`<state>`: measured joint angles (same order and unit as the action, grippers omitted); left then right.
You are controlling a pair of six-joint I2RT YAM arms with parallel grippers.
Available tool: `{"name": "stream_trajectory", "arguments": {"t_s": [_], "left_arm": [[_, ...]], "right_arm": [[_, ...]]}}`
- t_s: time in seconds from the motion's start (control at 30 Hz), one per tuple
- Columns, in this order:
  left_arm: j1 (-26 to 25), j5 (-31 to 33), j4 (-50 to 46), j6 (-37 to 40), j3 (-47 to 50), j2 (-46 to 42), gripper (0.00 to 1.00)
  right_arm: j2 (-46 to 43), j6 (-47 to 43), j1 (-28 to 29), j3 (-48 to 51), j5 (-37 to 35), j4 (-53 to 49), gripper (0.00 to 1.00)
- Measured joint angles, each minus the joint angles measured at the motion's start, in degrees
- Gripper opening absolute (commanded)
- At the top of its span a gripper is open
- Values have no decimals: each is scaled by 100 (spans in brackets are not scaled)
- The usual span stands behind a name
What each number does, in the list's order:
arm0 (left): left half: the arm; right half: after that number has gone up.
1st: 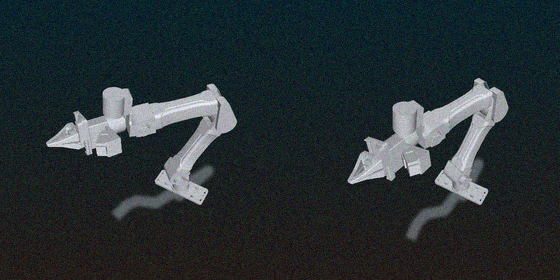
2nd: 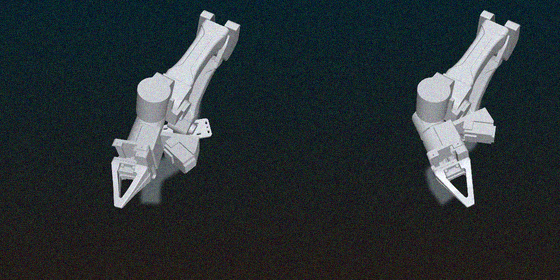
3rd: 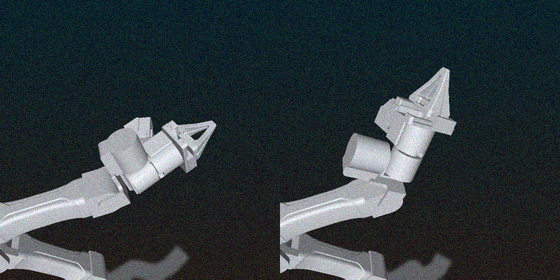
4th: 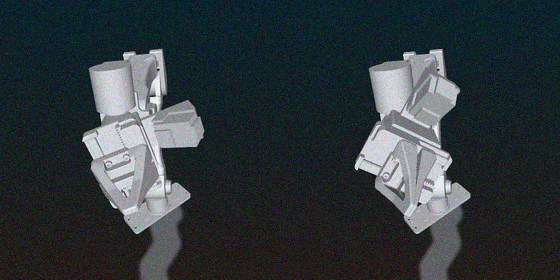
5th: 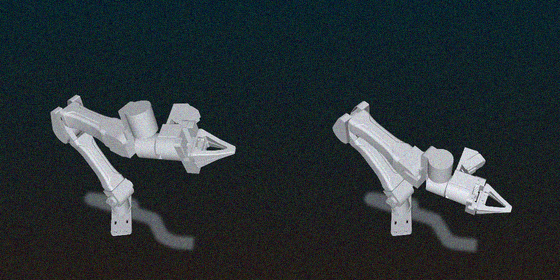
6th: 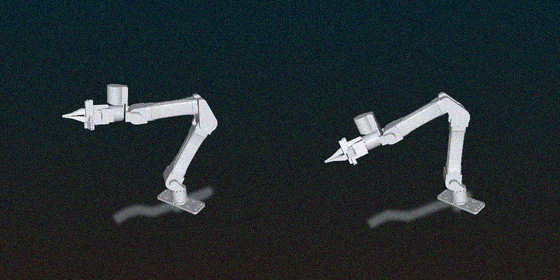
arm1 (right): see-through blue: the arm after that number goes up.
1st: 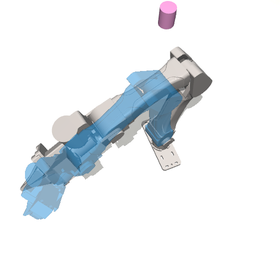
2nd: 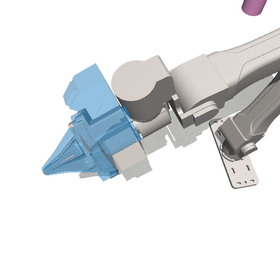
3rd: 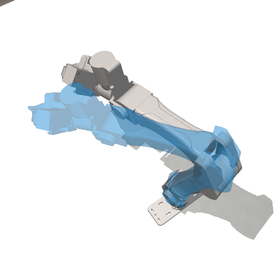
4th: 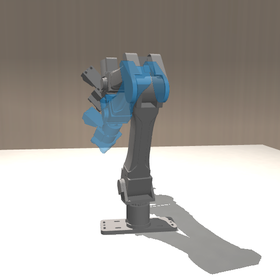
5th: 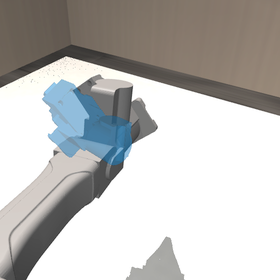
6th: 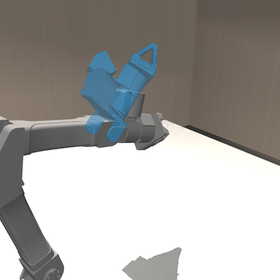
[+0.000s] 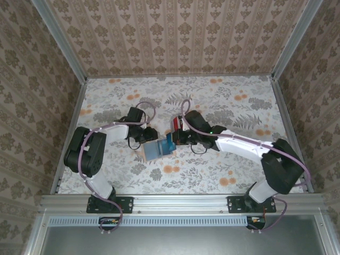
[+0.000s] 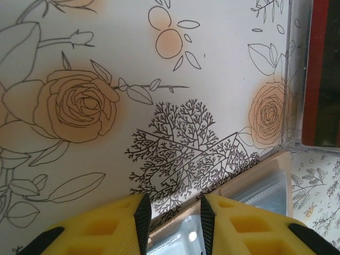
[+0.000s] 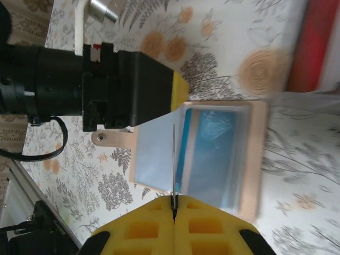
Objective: Put the credit cards into the card holder
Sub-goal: Rotate the card holder at the center of the table, then insert the credit card into the card slot.
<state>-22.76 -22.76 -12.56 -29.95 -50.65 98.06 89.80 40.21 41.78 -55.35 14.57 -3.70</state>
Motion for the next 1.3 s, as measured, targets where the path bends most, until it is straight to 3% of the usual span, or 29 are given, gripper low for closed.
{"name": "stream_trajectory", "arguments": {"t_s": [0.23, 0.57, 1.3], "left_arm": [[118, 304, -619, 55, -15, -289, 35], [173, 514, -894, 94, 201, -660, 28], [295, 885, -914, 140, 621, -887, 19]], "right_arm": [[898, 363, 162, 4, 225, 723, 7], [1508, 476, 166, -240, 422, 997, 7], [2253, 474, 122, -1176, 885, 398, 8]]}}
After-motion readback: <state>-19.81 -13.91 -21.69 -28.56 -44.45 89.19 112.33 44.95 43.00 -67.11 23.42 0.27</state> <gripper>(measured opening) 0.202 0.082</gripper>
